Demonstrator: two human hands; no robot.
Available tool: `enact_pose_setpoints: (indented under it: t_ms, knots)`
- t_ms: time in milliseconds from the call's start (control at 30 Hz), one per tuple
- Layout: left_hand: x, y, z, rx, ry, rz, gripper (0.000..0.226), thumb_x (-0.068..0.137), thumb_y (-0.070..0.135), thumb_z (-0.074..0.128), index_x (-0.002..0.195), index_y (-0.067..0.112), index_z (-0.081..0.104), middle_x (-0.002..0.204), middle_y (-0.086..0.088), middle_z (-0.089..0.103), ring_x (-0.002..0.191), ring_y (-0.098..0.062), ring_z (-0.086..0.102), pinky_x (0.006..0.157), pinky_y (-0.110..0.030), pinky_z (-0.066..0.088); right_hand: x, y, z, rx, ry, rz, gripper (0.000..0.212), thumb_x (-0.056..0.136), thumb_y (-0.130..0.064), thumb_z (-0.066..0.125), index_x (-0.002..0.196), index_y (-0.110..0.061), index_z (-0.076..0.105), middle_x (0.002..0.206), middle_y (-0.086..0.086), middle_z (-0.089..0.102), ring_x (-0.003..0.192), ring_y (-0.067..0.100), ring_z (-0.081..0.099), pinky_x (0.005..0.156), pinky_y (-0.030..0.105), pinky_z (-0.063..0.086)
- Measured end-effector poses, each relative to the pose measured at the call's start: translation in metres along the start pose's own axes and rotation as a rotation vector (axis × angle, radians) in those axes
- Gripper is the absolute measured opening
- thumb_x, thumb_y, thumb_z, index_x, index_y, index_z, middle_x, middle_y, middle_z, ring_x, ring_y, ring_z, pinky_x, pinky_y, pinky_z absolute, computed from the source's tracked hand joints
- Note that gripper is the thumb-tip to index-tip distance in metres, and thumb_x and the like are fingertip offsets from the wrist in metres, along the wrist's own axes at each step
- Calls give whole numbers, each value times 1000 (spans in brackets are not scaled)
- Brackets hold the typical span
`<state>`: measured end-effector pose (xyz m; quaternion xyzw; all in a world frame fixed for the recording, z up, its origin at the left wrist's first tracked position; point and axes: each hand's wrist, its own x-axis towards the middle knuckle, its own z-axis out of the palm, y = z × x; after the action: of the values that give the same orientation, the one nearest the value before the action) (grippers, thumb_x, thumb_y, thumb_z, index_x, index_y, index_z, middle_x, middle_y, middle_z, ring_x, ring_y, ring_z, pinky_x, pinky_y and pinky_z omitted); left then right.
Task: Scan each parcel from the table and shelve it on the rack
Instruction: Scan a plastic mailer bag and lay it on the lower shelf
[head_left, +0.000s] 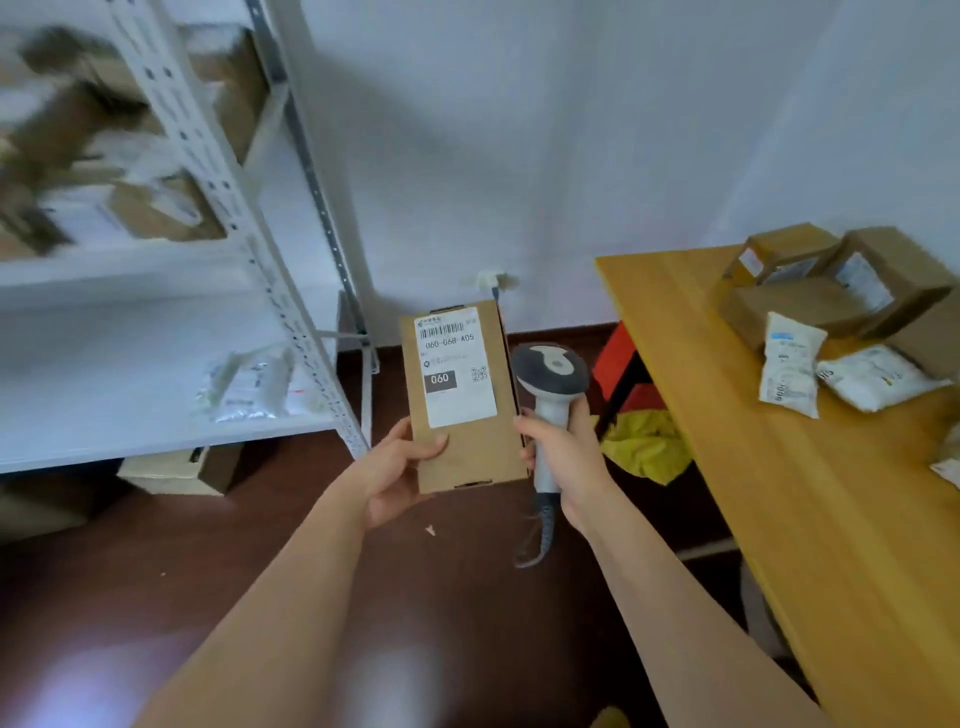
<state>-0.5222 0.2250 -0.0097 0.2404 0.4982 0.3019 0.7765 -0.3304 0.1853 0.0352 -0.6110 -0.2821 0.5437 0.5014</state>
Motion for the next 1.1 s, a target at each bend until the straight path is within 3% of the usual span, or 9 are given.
enact_pose_setpoints:
  t_ms: [167, 300, 467, 567, 733, 867, 1000, 1100]
  knots:
    - [-94, 57, -157, -87, 146, 161, 60, 76, 9, 72, 132, 21, 53, 122, -7, 68, 107, -27, 67, 80, -41, 57, -36, 2, 180, -58, -132, -37, 36, 87, 1, 63, 105, -29, 52, 96, 1, 65, 63, 14, 56, 53, 19, 50]
    - [-166, 90, -270, -171, 327, 274, 60, 75, 12, 72, 131, 22, 55, 121, -7, 68, 109, -29, 66, 82, -43, 55, -64, 1, 303, -131, -262, -45, 39, 87, 0, 61, 121, -19, 52, 99, 6, 65, 55, 12, 55, 53, 21, 49]
    - [-217, 115, -367, -313, 437, 434, 56, 78, 17, 73, 131, 21, 57, 127, -11, 65, 116, -34, 62, 89, -48, 53, -88, -7, 419, -175, -403, -97, 32, 88, 0, 59, 114, -17, 52, 100, 12, 63, 60, 15, 55, 49, 16, 46]
    - [-228, 131, -408, -389, 485, 503, 41, 87, 15, 65, 127, 19, 60, 122, -11, 68, 115, -32, 63, 98, -51, 49, -93, -9, 478, -191, -470, -124, 31, 87, 0, 59, 109, -21, 51, 98, 9, 62, 61, 15, 55, 49, 17, 46]
    - [-231, 178, -478, -464, 590, 505, 37, 90, 17, 64, 127, 17, 60, 121, -12, 68, 100, -30, 67, 68, -37, 55, -77, -15, 572, -195, -509, -174, 28, 87, -3, 60, 102, -25, 51, 92, 4, 60, 58, 13, 56, 50, 16, 48]
    - [-219, 238, -533, -550, 659, 490, 34, 89, 14, 61, 123, 12, 62, 116, -12, 70, 99, -28, 68, 71, -37, 55, -45, -24, 648, -188, -529, -205, 29, 88, -2, 60, 103, -25, 51, 90, 5, 60, 62, 15, 57, 49, 14, 48]
    - [-210, 296, -577, -585, 796, 475, 37, 84, 17, 66, 120, 11, 61, 108, -10, 69, 92, -27, 64, 64, -32, 52, -16, -37, 715, -209, -539, -209, 25, 89, -5, 60, 109, -19, 52, 88, 5, 59, 58, 12, 55, 51, 19, 48]
    - [-206, 330, -611, -650, 781, 497, 39, 83, 19, 65, 122, 14, 59, 108, -9, 68, 87, -25, 64, 60, -29, 50, -5, -47, 760, -243, -562, -175, 25, 90, -7, 60, 111, -18, 52, 79, 5, 57, 51, 9, 53, 50, 21, 47]
